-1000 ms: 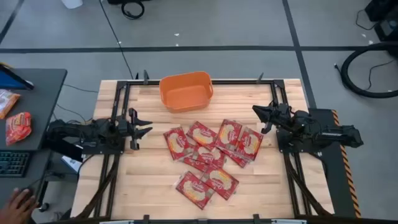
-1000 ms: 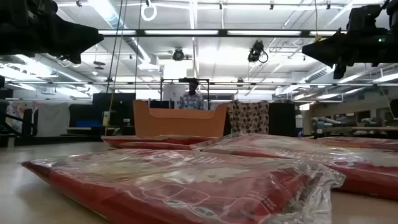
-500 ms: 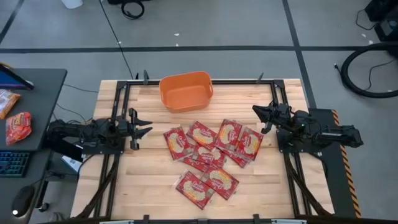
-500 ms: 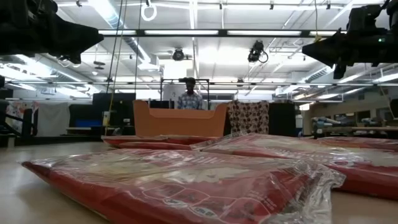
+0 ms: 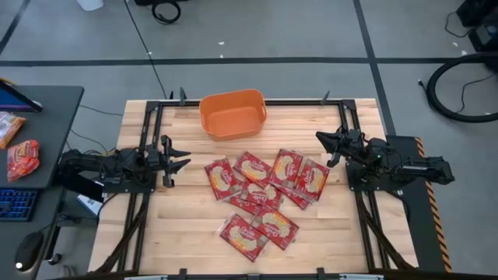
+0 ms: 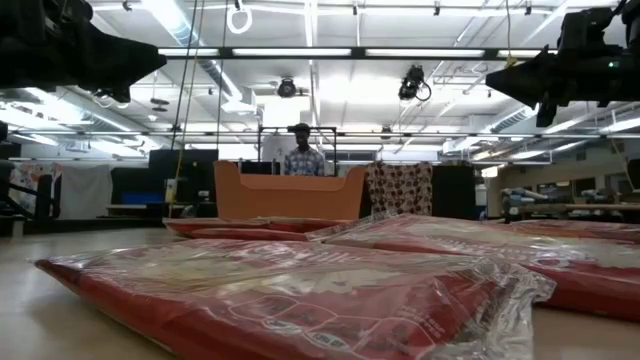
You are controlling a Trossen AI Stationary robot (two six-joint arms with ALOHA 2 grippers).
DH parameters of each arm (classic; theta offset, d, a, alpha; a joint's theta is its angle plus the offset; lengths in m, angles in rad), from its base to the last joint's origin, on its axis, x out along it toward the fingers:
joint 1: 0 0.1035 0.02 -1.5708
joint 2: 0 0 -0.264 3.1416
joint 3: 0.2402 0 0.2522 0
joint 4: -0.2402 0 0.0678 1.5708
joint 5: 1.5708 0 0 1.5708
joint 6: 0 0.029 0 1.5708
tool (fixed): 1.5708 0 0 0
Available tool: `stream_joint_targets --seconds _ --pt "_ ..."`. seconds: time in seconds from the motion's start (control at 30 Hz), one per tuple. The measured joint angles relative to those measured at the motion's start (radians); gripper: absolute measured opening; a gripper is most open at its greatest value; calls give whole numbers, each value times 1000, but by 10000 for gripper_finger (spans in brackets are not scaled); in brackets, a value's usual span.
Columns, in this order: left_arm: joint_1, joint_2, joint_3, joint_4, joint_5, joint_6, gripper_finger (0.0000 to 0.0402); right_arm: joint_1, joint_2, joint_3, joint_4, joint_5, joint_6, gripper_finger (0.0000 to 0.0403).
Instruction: Sort popcorn bags into baskets
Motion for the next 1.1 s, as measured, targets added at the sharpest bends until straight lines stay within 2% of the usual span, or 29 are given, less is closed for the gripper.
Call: stream_joint_targets --seconds 0.6,0.67,0.77,0.83,1.1 --pt "0 0 0 0 0 -16 110 0 0 0 0 0 0 39" --pt "0 0 0 1 1 -111 110 0 0 0 0 0 0 39" --pt "0 0 0 1 2 -361 110 0 0 0 0 0 0 39" --pt "0 0 0 6 1 -468 110 0 0 0 0 0 0 39" --pt "0 0 0 -47 1 -519 110 0 0 0 0 0 0 39"
